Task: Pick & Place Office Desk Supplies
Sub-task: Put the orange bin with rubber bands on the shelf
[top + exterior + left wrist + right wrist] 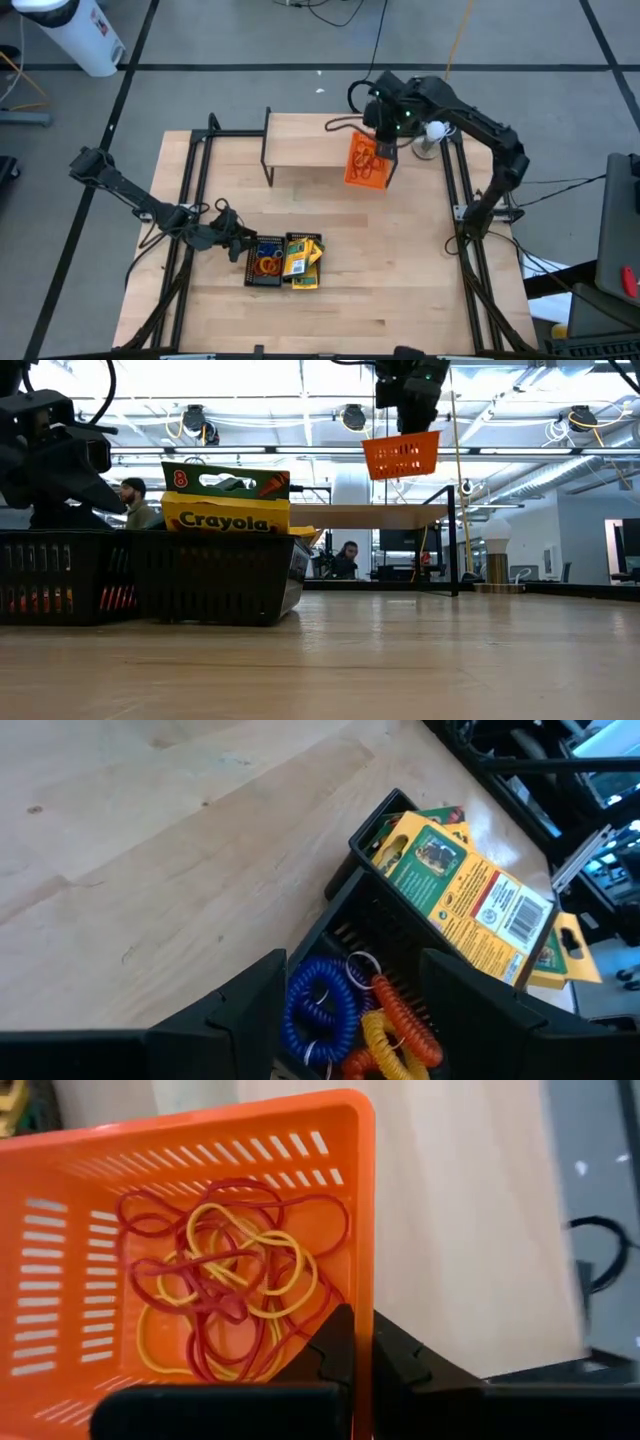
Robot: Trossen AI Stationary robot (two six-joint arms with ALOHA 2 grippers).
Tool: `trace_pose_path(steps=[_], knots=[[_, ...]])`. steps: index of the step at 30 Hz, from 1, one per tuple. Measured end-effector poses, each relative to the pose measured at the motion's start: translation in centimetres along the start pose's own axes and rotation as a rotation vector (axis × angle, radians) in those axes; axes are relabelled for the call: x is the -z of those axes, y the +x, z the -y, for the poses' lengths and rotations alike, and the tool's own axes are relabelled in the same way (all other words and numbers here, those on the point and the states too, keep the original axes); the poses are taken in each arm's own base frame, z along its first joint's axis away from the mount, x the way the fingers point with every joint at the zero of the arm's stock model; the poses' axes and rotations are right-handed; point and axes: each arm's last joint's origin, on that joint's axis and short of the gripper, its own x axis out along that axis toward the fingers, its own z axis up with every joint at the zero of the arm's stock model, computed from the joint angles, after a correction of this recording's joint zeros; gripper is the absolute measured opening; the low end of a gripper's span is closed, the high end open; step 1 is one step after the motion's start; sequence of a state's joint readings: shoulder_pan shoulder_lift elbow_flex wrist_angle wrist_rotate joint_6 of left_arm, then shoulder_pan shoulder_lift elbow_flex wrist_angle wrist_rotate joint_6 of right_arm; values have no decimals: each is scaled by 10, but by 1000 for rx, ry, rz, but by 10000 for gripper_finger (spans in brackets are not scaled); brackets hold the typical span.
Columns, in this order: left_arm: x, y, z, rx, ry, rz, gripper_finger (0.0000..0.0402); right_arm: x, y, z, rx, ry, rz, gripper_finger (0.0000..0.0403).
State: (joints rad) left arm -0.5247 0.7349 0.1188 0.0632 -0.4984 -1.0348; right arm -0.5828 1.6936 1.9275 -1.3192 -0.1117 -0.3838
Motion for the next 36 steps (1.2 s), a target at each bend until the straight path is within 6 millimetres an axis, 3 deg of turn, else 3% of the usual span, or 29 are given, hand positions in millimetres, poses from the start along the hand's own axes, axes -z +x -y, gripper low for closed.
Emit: trace_pose_path(steps=[8, 16, 29, 36], knots=[[-2, 0, 4, 38, -20, 23, 230, -6, -14, 25, 54, -32, 44, 0], [-4, 0, 6, 58, -38, 35, 230, -1, -5, 50, 73, -26, 17, 0], [-6, -1, 10, 96, -82, 56, 230, -5, -2, 51, 20, -70, 73, 0], [-7, -1, 10, 99, -84, 58, 230, -7, 10, 54, 5, -81, 47, 0]])
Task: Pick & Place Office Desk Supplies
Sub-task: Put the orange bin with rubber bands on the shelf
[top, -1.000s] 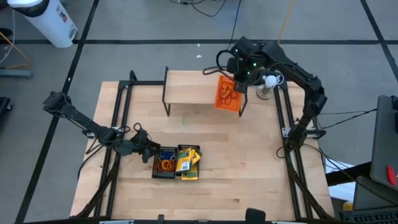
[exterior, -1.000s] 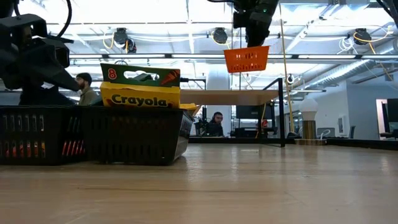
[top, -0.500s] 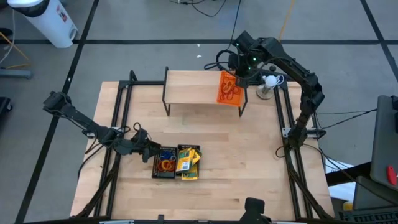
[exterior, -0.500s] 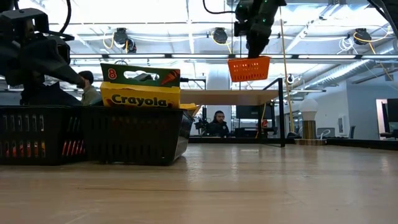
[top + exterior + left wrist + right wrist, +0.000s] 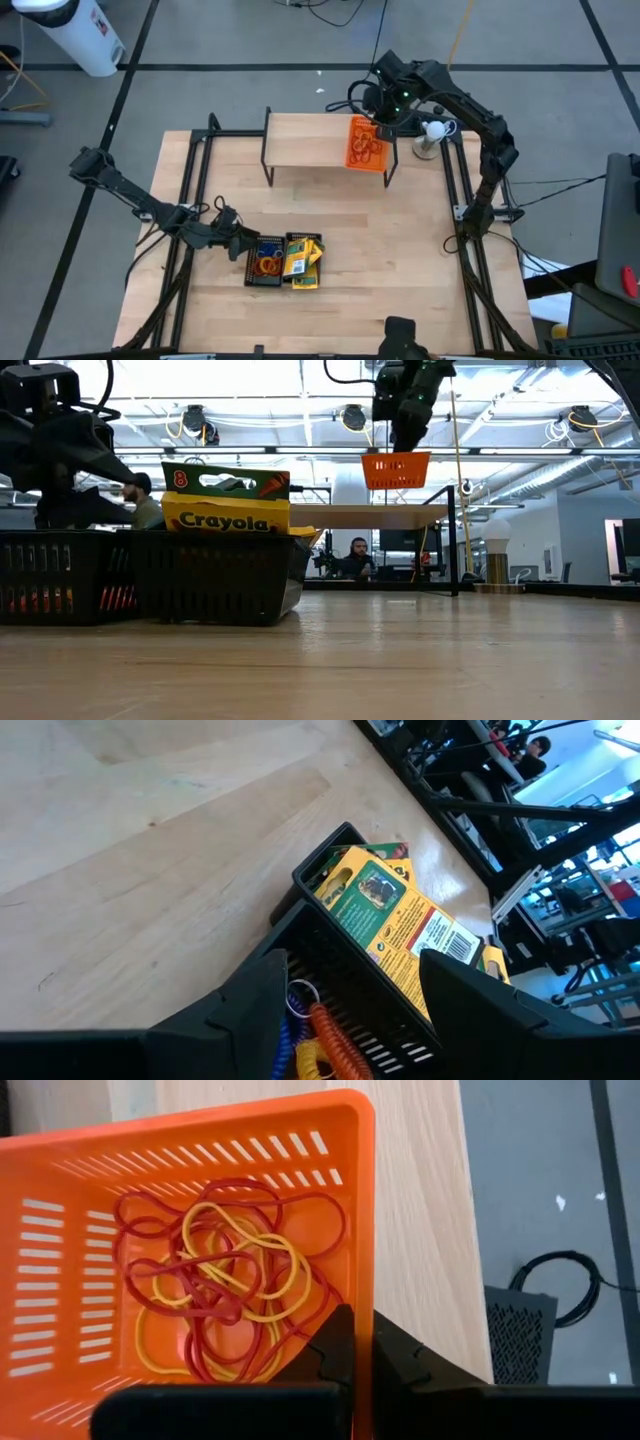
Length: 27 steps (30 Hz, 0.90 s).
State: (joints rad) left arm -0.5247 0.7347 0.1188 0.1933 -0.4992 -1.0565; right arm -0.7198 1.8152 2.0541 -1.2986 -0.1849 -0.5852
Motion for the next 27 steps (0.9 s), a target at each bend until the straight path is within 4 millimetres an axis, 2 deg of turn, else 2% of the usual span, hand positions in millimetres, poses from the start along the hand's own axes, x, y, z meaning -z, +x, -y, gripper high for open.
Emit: trace_pose_path(steps=[5, 18, 27], knots=[[-1, 0, 1, 11, -7, 6, 230, -1, 8, 4, -5, -1, -10, 0], [-1, 0, 2, 17, -9, 9, 230, 2, 8, 6, -10, 20, -25, 0], [-1, 0, 2, 17, -10, 9, 230, 11, 31, 6, -39, 41, -73, 0]])
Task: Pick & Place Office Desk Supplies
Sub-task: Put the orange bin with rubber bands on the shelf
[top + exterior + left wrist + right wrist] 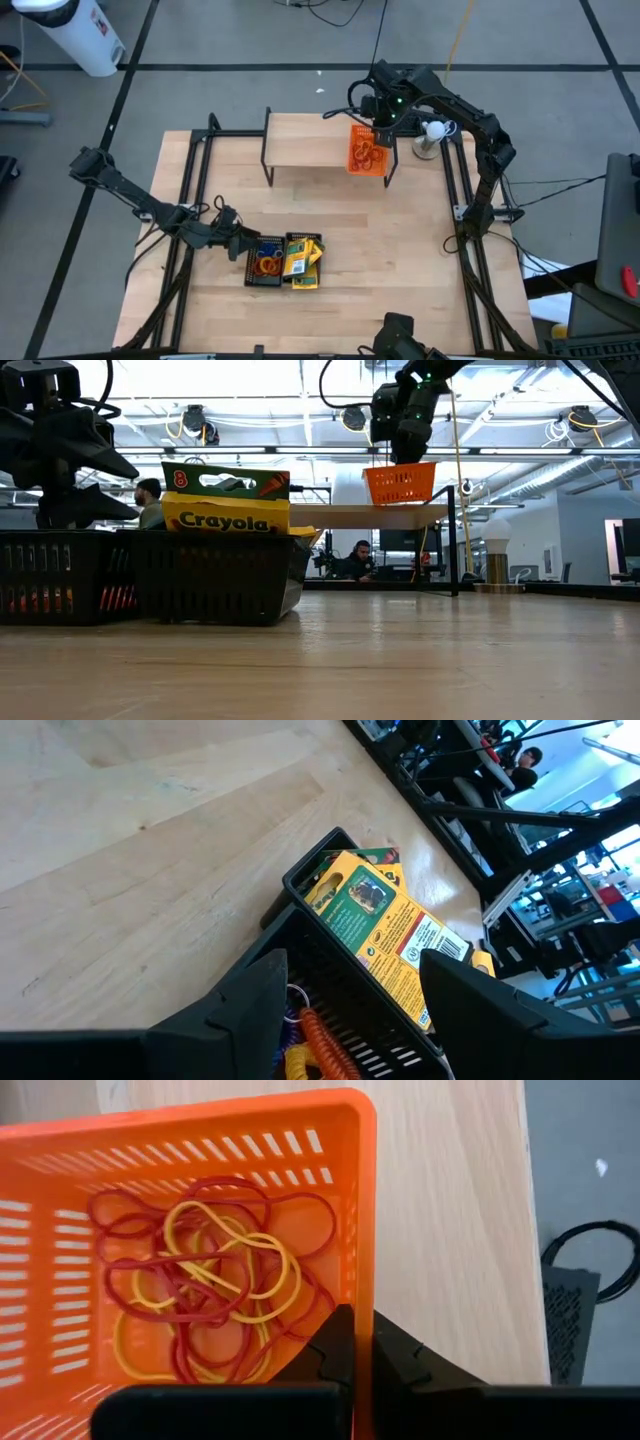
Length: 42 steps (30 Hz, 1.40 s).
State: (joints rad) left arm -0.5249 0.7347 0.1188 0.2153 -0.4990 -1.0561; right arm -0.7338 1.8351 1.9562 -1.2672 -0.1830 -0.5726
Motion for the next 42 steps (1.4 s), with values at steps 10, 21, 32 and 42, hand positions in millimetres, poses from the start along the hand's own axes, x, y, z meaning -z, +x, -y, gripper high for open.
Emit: trace_pose_path(steps=[10, 21, 32, 42], knots=[[0, 0, 0, 0, 0, 0, 230, -3, 4, 6, 74, -32, 30, 0], [0, 0, 0, 0, 1, 0, 230, -2, 2, 16, 134, -8, 44, 0], [0, 0, 0, 0, 2, -1, 230, 0, 2, 15, 127, -1, 33, 2], [0, 0, 0, 0, 1, 0, 230, 0, 2, 15, 130, 6, 29, 53]])
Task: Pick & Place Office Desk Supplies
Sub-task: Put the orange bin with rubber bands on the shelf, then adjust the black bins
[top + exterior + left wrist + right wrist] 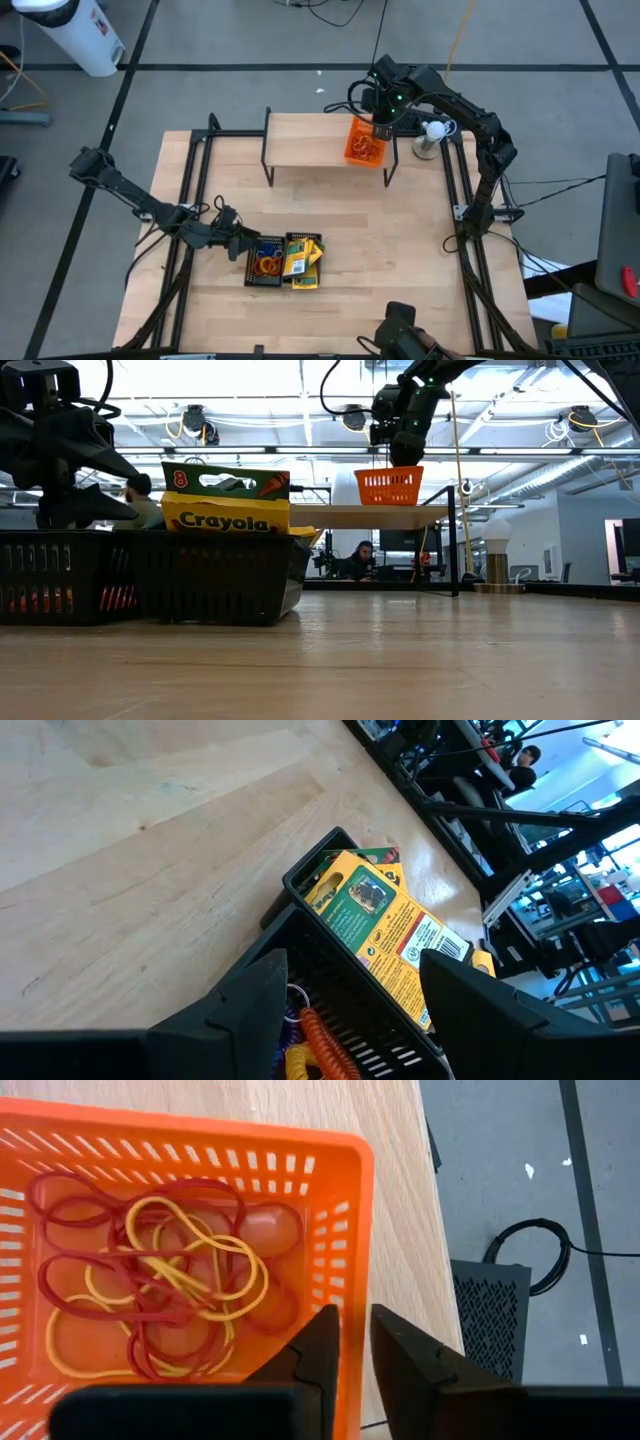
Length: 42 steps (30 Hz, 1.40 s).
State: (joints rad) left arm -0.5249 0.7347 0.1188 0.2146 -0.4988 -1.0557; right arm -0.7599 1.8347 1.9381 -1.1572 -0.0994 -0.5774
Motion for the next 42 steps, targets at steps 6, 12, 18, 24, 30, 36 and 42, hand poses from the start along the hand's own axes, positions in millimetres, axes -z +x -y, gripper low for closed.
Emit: trace_pose_path(steps=[6, 12, 18, 24, 30, 36, 42], knots=[[0, 0, 0, 0, 3, 0, 230, -1, 0, 2, 60, -6, -16, 89], [0, 0, 0, 0, 3, 0, 230, -3, -2, 5, 142, -47, -21, 121], [0, 0, 0, 0, 4, 0, 230, -3, -20, 2, 168, -55, 29, 140], [0, 0, 0, -1, 5, -1, 230, -3, -40, -11, 176, -58, 64, 144], [0, 0, 0, 0, 5, -1, 230, -9, -84, -55, 167, -67, 191, 144], [0, 0, 0, -2, 54, -2, 230, -12, -131, -130, -100, -23, 433, 144], [0, 0, 0, -3, 96, 2, 230, -11, -136, -225, -321, -102, 615, 144]])
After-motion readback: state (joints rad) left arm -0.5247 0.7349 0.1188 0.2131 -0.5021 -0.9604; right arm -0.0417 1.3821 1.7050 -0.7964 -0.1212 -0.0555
